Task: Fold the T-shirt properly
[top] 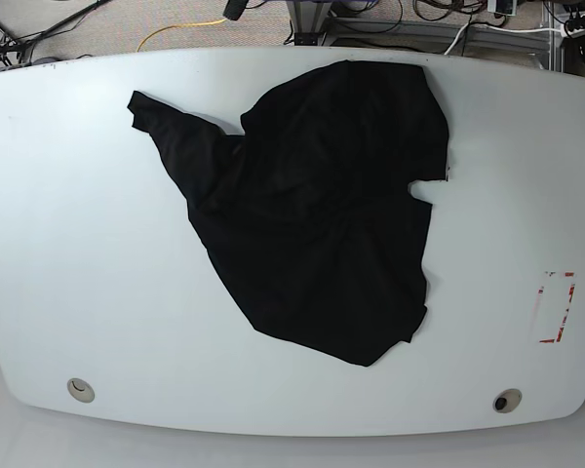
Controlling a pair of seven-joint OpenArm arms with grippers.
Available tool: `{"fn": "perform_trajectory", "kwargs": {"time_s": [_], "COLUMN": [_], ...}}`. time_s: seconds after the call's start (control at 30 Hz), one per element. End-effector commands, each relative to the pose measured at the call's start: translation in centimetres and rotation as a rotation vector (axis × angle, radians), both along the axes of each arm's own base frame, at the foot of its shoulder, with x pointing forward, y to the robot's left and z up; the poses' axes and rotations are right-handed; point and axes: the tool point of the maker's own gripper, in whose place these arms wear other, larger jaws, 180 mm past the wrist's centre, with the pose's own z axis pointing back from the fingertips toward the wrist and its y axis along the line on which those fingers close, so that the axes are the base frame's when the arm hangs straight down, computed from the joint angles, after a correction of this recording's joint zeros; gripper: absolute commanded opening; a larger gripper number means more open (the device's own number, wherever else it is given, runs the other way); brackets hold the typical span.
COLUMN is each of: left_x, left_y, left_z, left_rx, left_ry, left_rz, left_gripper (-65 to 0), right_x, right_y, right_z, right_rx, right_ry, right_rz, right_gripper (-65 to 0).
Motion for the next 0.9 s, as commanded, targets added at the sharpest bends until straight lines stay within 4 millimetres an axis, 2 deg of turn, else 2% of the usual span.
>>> {"fn": "perform_trajectory", "kwargs": {"time_s": [0.0, 0.13, 0.33, 0.4, 0.57, 0.67, 0.87], "left_x": [0.2, 0.8, 1.6, 2.1, 3.1, 3.3, 5.3], "left_y": [-0.3, 0.0, 0.0, 0.0, -0.1, -0.2, -0.2], "left_z": [1.4, 2.1, 2.2, 2.2, 2.2, 2.2, 2.5], "left_rx": [0.001, 0.012, 0.013, 0.013, 0.010, 0.007, 0.007], "left_ry": [-0.021, -0.041, -0.066, -0.080, -0.108, -0.117, -0.171], "left_rz": [-0.012, -0.013, -0.012, -0.012, -0.005, 0.015, 0.013], "left_gripper": [-25.3, -25.3, -25.1, -23.7, -6.4, -5.1, -5.1], "right_x": [-0.2, 1.5, 5.2, 6.0, 8.9, 10.1, 13.4], "right_y": [-1.4, -4.1, -5.1, -4.8, -2.4, -0.6, 0.5], "right_z": [0.8, 1.5, 3.3, 3.7, 4.9, 5.1, 4.4], "right_rx": [-0.021, -0.043, 0.013, 0.036, 0.121, 0.192, 0.232], "right_ry": [-0.009, -0.068, -0.216, -0.249, -0.345, -0.362, -0.337], "right_rz": [-0.030, -0.084, -0.050, -0.036, 0.067, 0.151, 0.210], "right_gripper": [-24.7, -24.6, -24.7, -24.7, -24.4, -24.1, -23.9]}}
